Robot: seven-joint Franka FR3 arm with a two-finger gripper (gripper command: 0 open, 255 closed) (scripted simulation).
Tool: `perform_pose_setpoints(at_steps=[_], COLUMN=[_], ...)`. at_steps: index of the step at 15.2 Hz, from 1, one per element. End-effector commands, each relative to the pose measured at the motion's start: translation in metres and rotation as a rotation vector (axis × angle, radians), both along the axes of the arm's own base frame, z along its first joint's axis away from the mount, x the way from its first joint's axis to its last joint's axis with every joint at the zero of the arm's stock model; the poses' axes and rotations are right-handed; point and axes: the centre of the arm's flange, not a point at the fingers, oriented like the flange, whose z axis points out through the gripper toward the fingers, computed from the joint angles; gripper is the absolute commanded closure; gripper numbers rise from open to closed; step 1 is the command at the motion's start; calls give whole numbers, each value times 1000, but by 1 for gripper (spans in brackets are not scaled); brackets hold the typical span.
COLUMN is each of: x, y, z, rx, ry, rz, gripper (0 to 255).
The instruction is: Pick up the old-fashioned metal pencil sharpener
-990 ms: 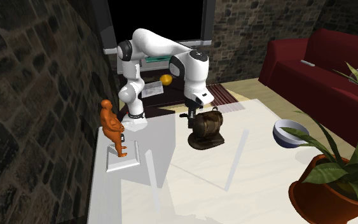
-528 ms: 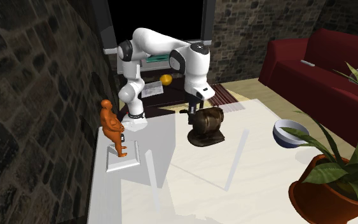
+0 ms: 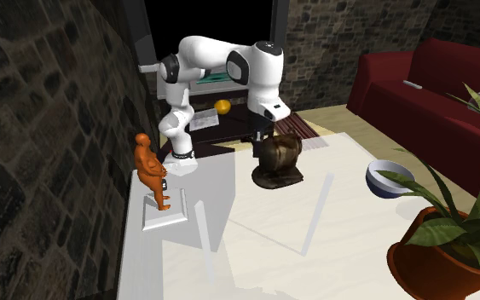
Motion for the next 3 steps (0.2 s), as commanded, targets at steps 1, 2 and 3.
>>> perform_pose_setpoints(at_steps=[1, 2, 3], x=[-1, -1, -1], y=[0, 0, 0], z=[11, 12, 12], rx=[-1, -1, -1], ry=[-3, -3, -3], rz=[0, 0, 0], gripper=[255, 255, 255])
